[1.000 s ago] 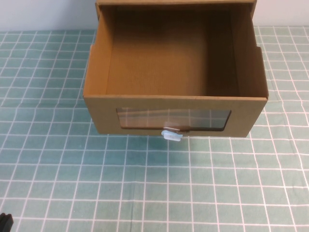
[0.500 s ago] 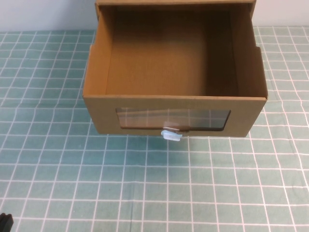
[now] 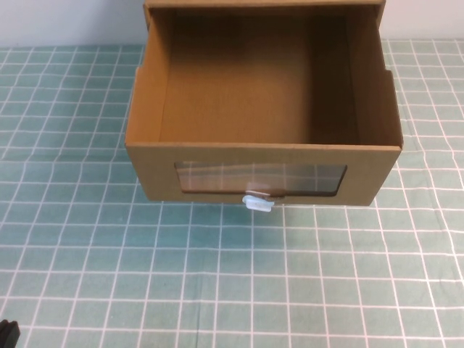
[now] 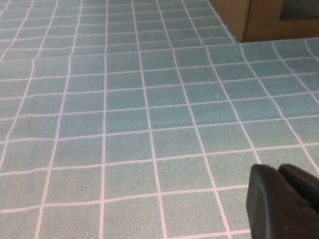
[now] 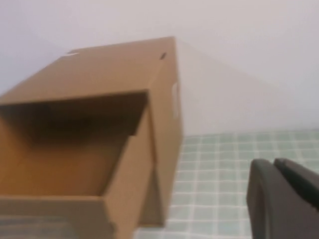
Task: Open the shoe box
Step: 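Pull the top drawer of the cardboard box fully open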
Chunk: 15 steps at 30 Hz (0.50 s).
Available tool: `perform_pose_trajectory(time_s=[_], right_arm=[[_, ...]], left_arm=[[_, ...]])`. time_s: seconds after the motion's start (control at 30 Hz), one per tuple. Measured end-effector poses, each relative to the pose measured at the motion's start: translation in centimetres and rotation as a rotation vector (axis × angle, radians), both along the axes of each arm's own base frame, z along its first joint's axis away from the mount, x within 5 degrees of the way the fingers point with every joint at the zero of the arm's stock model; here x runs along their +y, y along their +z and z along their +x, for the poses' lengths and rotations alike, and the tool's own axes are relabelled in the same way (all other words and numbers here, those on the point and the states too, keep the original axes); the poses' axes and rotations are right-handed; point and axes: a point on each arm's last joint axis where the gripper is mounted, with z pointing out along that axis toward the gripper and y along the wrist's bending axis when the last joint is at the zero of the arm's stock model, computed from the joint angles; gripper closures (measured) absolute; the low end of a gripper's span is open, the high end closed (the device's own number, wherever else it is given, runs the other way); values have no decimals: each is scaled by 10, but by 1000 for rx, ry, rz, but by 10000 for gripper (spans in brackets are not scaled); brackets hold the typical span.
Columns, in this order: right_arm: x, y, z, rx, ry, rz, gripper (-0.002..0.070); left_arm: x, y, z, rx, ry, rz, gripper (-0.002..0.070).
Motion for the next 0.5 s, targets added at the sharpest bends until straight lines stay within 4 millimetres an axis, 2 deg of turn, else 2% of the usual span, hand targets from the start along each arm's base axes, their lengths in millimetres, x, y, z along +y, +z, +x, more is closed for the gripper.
perform_pose_trajectory(time_s=[0.07,0.17,0.3,0.43,0.5], right_arm=[[-1,-24,7,-48,-36,-41,690],[-4,-72,17,-45,-89,-141,690],[-6,-132,19,2,-134,-185,690],[-8,-179,22,95,-166,-154,689],[-8,-191,22,156,-175,-133,689]], left_arm=[[0,0,0,0,0,0,680],[0,0,0,0,0,0,680],[0,0,0,0,0,0,680],[0,0,0,0,0,0,680],[0,0,0,1,0,-2,680]])
